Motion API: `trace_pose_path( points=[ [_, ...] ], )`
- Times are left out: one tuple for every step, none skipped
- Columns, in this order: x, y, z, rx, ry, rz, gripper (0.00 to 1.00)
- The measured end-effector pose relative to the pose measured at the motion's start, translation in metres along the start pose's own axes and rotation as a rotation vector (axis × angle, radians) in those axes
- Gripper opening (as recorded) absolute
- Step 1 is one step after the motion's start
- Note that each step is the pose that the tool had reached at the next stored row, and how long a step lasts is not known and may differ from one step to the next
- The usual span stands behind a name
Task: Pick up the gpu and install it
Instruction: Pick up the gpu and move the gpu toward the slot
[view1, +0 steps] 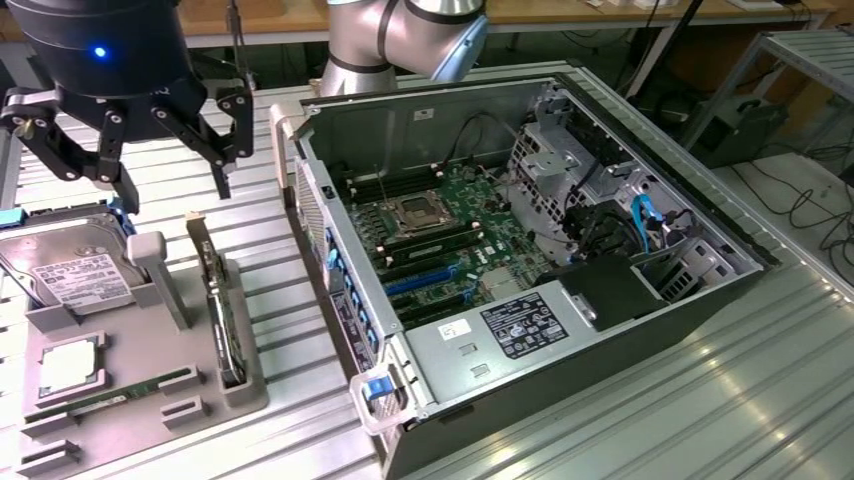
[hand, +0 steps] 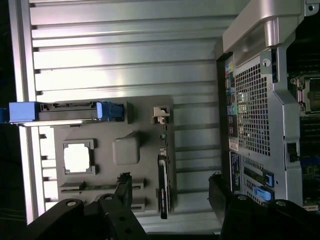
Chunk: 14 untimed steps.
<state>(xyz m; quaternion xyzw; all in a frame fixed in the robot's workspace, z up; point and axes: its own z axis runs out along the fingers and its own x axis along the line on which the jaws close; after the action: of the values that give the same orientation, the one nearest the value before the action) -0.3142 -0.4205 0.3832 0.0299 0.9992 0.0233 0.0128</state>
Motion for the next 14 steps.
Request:
trace_pose_path(
  points=[
    [0.0, -0.0001, 0.0014, -0.0001, 0.0, 0.0, 0.73],
    [0.0001, -0.0002, 0.0026, -0.0001, 0.0, 0.0, 0.73],
    [0.0001, -0.0003, 0.0038, -0.0001, 0.0001, 0.0, 0.73],
    [0.0001, -0.0003, 0.0051, -0.0002, 0.0001, 0.0, 0.73],
    [0.0001, -0.0004, 0.0064, -0.0003, 0.0001, 0.0, 0.73],
    [0.0001, -0.0004, 0.007, -0.0003, 0.0002, 0.0, 0.73],
    [0.0001, -0.0005, 0.0073, -0.0002, 0.0003, 0.0, 0.73],
    [0.0002, -0.0005, 0.0073, 0.0, 0.0005, 0.0, 0.73],
    [0.0002, -0.0005, 0.0076, -0.0002, 0.0003, 0.0, 0.73],
    [0.0002, -0.0005, 0.008, -0.0003, 0.0002, 0.0, 0.73],
    [0.0002, -0.0005, 0.0083, -0.0003, 0.0001, 0.0, 0.73],
    [0.0002, -0.0006, 0.0087, -0.0003, 0.0001, 0.0, 0.73],
    [0.0002, -0.0006, 0.0093, -0.0003, 0.0001, 0.0, 0.73],
    [0.0002, -0.0007, 0.0102, -0.0003, 0.0001, 0.0, 0.73]
  ],
)
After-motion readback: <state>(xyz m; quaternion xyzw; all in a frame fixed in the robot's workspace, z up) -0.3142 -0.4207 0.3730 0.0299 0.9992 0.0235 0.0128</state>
